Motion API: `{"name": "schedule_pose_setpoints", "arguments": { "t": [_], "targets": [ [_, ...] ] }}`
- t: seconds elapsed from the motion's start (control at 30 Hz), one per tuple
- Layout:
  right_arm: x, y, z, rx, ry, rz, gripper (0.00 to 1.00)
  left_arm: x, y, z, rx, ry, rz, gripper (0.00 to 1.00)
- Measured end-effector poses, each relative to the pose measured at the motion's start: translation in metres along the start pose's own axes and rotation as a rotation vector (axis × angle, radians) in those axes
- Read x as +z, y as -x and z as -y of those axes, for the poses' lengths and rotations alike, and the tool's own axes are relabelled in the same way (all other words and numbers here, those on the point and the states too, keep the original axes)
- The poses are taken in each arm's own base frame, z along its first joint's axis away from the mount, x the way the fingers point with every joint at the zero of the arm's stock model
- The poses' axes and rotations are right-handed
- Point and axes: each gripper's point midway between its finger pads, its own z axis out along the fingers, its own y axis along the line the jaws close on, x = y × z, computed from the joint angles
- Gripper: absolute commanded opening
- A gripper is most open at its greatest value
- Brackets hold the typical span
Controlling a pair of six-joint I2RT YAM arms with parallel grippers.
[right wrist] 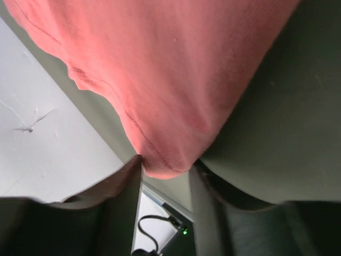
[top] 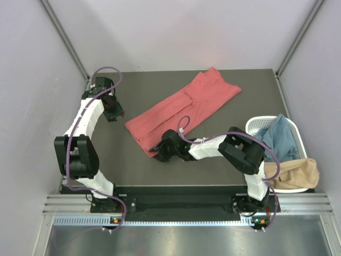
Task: Fold and stack the t-shirts
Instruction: Fold the tshirt
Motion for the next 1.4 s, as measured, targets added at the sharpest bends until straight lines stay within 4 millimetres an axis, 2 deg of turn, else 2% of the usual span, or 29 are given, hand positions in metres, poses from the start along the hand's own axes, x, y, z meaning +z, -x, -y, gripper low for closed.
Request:
{"name": "schedule_pose_setpoints", "arguments": {
  "t": [0.03,0.07,0.13,0.17,0.23,0.33,0.43,0.67,0.8,0.93,1.03,1.07,1.17,1.23,1.27,1.4],
  "targets": [
    [0.000,-0.001,0.001,-0.002,-0.002,0.004,0.34,0.000,0.000,0.000,0.000,0.002,0.002,0.43],
    [0.000,-0.001,0.002,-0.005,-0.006,0.006,0.24,0.000,0.000,-0.001,0.003,0.002,0.003,0.43],
    [0.000,-0.001,0.006,-0.011,-0.017,0.008,0.17,-0.001,0.000,-0.001,0.005,0.002,0.001,0.43],
    [0.000,-0.001,0.008,-0.018,-0.021,0.008,0.08,-0.001,0.000,0.000,0.006,0.001,0.001,0.43],
    [0.000,-0.001,0.016,-0.051,-0.037,0.003,0.00,0.000,-0.001,0.000,0.008,-0.005,-0.004,0.44],
    [-0.005,-0.002,0.024,-0.118,-0.040,-0.021,0.00,0.002,-0.007,0.001,0.010,-0.016,-0.025,0.46],
    [-0.019,-0.002,0.037,-0.227,-0.055,-0.040,0.00,0.004,-0.016,0.002,0.014,-0.028,-0.053,0.47],
    [-0.074,0.010,0.087,-0.521,-0.136,-0.080,0.00,0.001,-0.042,0.021,0.078,-0.078,-0.098,0.54],
    [-0.113,0.026,0.121,-0.608,-0.164,-0.107,0.00,-0.008,-0.073,0.043,0.147,-0.147,-0.142,0.58],
    [-0.154,0.044,0.160,-0.649,-0.205,-0.118,0.00,-0.026,-0.122,0.072,0.254,-0.263,-0.205,0.59],
    [-0.182,0.046,0.175,-0.698,-0.190,-0.122,0.05,-0.036,-0.164,0.086,0.332,-0.325,-0.254,0.60],
    [-0.190,0.045,0.177,-0.714,-0.171,-0.123,0.12,-0.038,-0.179,0.089,0.356,-0.343,-0.275,0.60],
    [-0.202,0.042,0.177,-0.733,-0.127,-0.118,0.19,-0.042,-0.208,0.086,0.385,-0.379,-0.331,0.60],
    [-0.203,0.041,0.177,-0.723,-0.120,-0.123,0.24,-0.041,-0.217,0.078,0.383,-0.375,-0.357,0.60],
    [-0.203,0.040,0.177,-0.715,-0.122,-0.127,0.29,-0.040,-0.220,0.075,0.388,-0.372,-0.365,0.60],
    [-0.197,0.038,0.179,-0.648,-0.145,-0.136,0.40,-0.037,-0.227,0.062,0.440,-0.353,-0.388,0.59]
  ]
}}
